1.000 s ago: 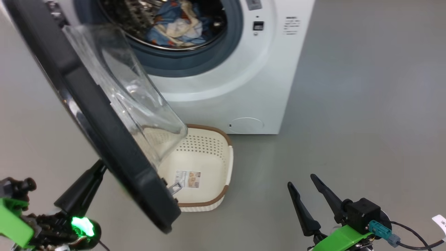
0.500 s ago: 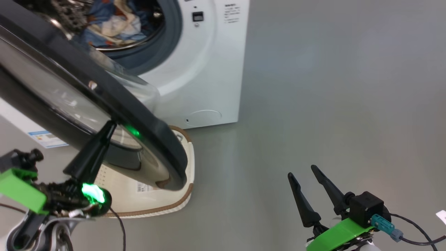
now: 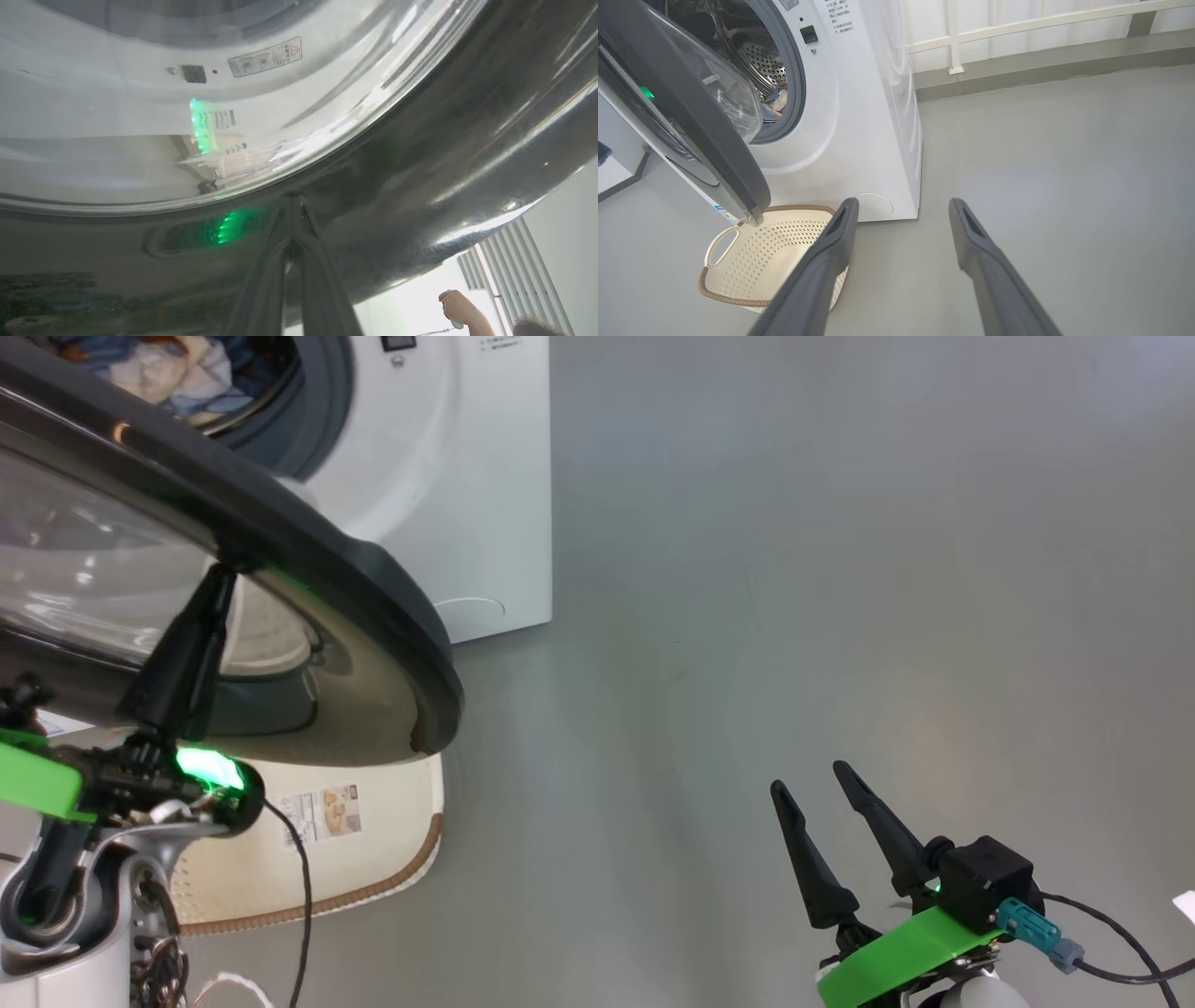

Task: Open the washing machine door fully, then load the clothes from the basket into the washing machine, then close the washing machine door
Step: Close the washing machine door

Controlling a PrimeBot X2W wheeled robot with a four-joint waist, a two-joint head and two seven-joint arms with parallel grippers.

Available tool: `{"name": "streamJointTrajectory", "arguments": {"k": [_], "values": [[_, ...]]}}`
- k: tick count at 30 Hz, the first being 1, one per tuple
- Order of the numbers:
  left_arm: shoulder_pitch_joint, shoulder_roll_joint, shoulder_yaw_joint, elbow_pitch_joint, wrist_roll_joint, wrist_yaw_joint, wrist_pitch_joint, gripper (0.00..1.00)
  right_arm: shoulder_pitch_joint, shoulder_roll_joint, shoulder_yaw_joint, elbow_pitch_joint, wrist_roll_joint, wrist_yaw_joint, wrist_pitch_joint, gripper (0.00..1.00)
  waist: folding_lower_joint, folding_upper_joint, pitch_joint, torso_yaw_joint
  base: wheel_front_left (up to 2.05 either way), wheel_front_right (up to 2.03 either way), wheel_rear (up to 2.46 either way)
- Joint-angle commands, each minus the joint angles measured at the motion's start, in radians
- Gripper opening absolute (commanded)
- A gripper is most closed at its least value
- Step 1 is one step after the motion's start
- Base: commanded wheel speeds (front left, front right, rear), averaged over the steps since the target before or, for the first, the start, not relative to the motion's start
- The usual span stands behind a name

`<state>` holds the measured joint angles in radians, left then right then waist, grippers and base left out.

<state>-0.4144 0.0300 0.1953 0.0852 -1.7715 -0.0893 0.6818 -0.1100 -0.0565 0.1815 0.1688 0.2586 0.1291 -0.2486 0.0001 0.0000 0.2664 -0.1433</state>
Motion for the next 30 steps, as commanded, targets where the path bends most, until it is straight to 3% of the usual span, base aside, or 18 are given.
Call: {"name": "streamJointTrajectory", "arguments": {"k": [1, 19, 30], "values": [[-0.031, 0.021, 0.03, -0.012, 0.008, -0.014, -0.004, 0.0, -0.031, 0.006, 0.024, -0.02, 0.019, 0.002, -0.011, 1.0, -0.0001, 0.0, 0.011, -0.011, 0.0, 0.0, 0.0], [0.058, 0.021, 0.065, 0.033, 0.007, -0.04, -0.05, 0.0, -0.029, 0.006, 0.022, -0.014, 0.032, 0.002, -0.013, 1.0, -0.0001, 0.0, -0.063, 0.049, 0.0, 0.0, 0.0], [0.237, 0.02, 0.057, -0.036, -0.054, -0.041, -0.183, 0.0, 0.001, 0.006, 0.03, 0.005, 0.046, 0.002, -0.013, 1.0, -0.0001, 0.0, -0.153, 0.09, 0.0, 0.0, 0.0]]}}
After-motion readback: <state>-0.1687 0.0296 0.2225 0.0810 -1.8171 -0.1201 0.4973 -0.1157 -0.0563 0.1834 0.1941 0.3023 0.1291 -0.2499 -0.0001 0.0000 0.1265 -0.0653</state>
